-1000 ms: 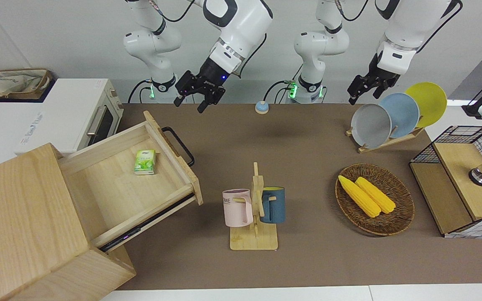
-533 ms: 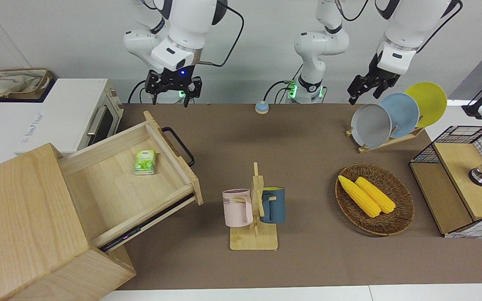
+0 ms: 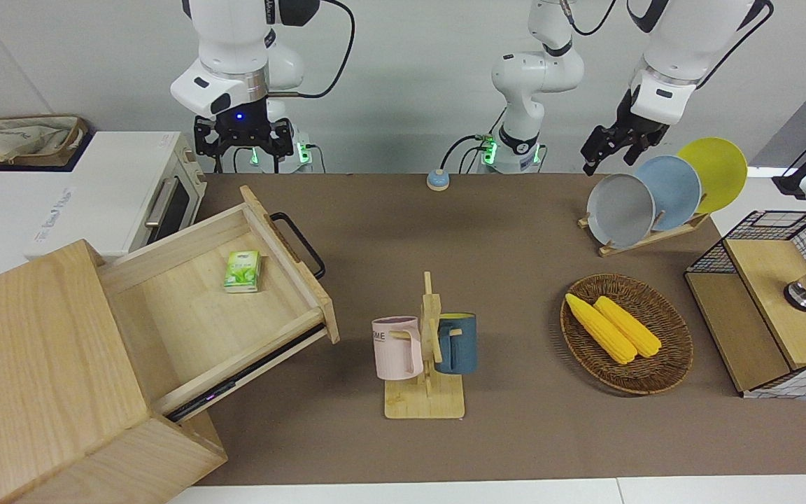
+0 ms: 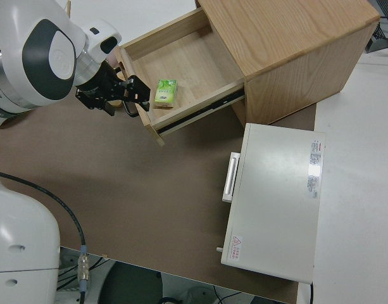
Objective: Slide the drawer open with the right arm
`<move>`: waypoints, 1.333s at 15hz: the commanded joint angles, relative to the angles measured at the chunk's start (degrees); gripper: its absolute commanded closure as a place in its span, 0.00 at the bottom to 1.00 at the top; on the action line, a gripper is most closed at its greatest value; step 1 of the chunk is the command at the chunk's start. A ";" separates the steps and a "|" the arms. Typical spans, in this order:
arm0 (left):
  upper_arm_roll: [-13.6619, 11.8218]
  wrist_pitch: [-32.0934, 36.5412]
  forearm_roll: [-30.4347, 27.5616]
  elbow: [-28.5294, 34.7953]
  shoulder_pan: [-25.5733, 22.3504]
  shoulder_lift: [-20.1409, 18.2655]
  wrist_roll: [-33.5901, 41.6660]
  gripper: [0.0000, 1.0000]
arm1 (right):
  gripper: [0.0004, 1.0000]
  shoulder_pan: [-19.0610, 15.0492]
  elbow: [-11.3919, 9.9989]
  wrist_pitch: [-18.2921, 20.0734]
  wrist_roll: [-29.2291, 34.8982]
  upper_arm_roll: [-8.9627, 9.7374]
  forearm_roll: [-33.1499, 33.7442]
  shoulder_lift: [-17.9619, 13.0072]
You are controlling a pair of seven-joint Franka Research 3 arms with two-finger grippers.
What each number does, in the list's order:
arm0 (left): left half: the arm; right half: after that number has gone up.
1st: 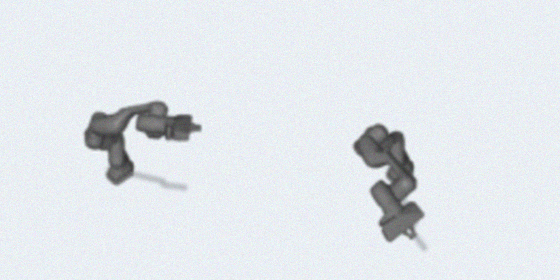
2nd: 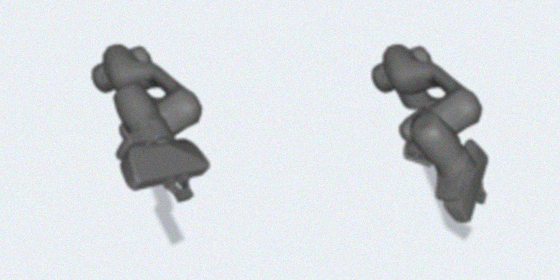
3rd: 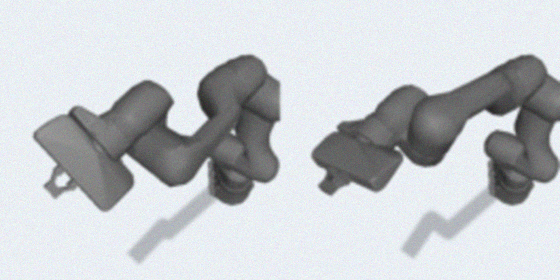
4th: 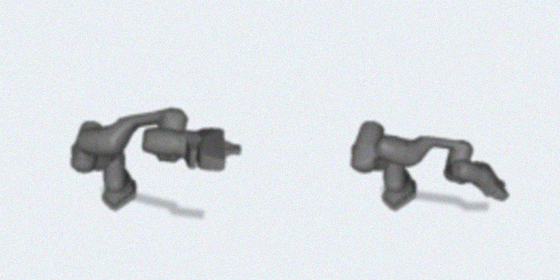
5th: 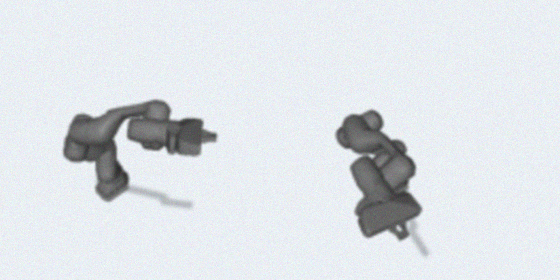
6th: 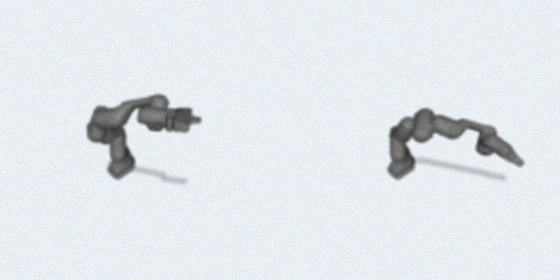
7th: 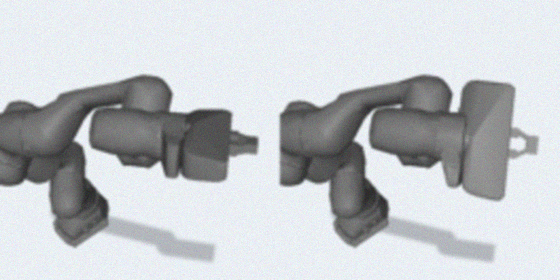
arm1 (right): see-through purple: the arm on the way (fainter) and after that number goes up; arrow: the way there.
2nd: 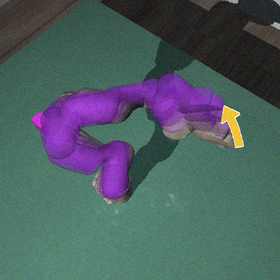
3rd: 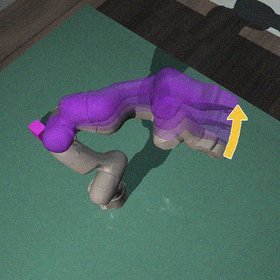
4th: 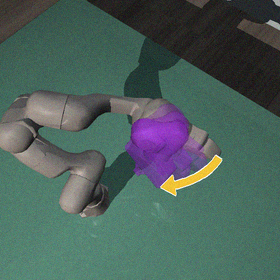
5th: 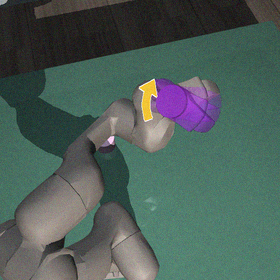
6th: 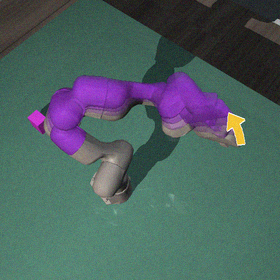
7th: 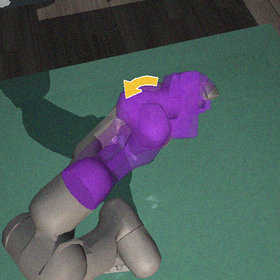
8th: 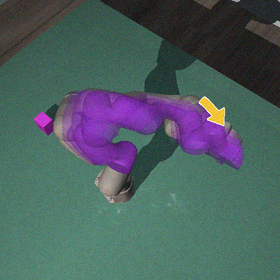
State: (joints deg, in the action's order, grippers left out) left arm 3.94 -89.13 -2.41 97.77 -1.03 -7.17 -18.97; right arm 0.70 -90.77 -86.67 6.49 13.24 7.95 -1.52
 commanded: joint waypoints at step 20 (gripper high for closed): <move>-0.25 0.97 -0.05 -0.21 0.07 -0.48 0.51 0.01 | 0.01 -8.43 -0.81 -0.16 -1.30 -0.24 -8.83 -2.08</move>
State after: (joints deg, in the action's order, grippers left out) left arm 3.94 -89.13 -2.41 97.77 -1.03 -7.17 -18.96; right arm -5.81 -90.78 -86.64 6.49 12.24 1.88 -2.55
